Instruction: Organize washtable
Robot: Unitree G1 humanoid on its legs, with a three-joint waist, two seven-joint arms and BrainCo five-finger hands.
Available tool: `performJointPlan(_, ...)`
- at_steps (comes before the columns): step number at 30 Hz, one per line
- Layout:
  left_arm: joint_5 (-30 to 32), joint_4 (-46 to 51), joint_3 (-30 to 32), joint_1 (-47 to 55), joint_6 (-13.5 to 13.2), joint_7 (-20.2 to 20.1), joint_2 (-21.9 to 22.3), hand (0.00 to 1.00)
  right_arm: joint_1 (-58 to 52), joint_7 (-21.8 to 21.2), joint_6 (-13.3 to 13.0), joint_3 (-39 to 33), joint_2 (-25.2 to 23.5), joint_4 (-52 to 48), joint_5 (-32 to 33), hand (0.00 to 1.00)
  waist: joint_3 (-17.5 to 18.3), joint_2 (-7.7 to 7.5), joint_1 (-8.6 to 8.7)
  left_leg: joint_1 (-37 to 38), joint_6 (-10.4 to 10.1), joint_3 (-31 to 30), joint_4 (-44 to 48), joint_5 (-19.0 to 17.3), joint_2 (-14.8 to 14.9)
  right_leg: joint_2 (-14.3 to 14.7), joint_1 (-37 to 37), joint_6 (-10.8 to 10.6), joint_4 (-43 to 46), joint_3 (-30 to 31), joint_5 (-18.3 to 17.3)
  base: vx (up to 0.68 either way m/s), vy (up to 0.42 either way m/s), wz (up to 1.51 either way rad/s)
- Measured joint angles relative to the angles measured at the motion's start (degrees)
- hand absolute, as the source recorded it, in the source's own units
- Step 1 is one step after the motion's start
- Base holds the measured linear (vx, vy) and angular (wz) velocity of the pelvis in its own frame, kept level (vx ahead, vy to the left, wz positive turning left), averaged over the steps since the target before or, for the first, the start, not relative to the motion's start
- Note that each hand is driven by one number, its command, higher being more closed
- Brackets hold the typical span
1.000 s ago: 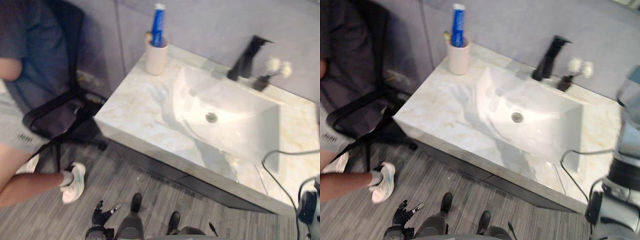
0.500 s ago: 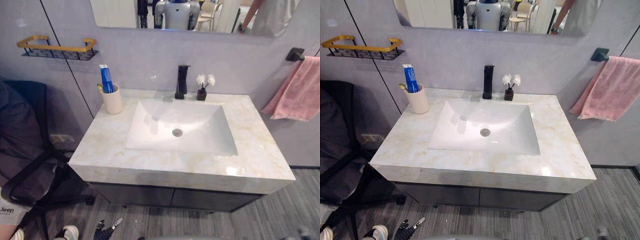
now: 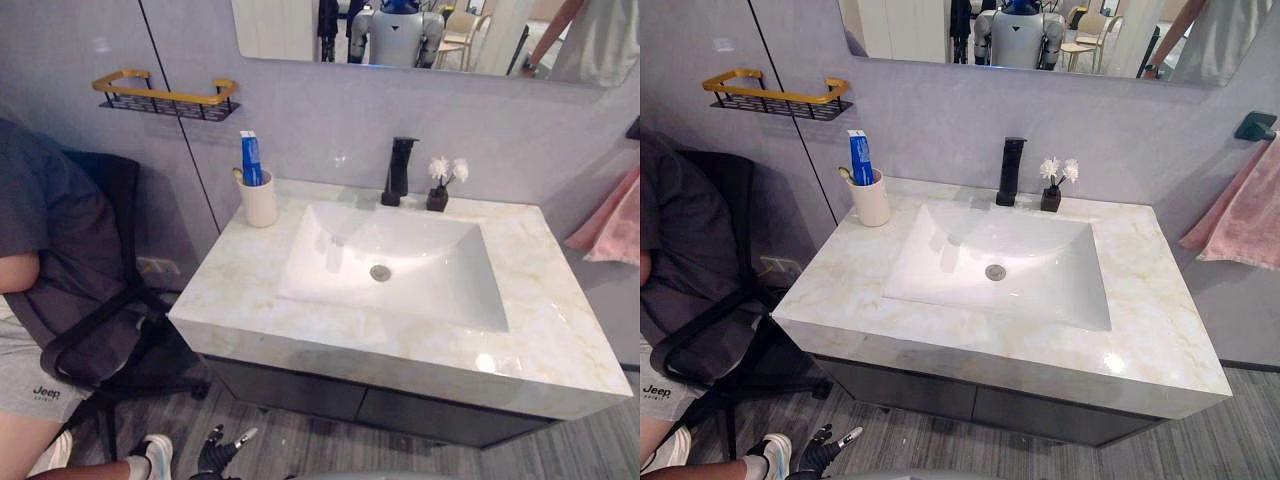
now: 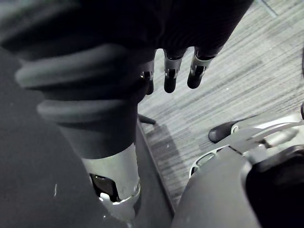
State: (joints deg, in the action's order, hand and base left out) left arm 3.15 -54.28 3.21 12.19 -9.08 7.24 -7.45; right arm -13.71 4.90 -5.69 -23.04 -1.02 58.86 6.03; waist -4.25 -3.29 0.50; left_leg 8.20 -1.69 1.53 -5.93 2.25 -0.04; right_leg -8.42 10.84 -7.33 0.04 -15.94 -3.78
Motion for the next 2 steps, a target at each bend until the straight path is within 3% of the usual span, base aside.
performJointPlan(2,1.14,-0.35,-1.03,-0.25,0.0,-0.92,-0.9,0.0,1.2,-0.15,0.09,1.12,0.44,0.97,-1.31,0.0,-0.77,-0.35,0.0,0.02,0.0,-0.12,0.0,0.0,-0.07,0.06,0.03,0.0,-0.02,-0.03,-0.01,0.0,0.0,0.0)
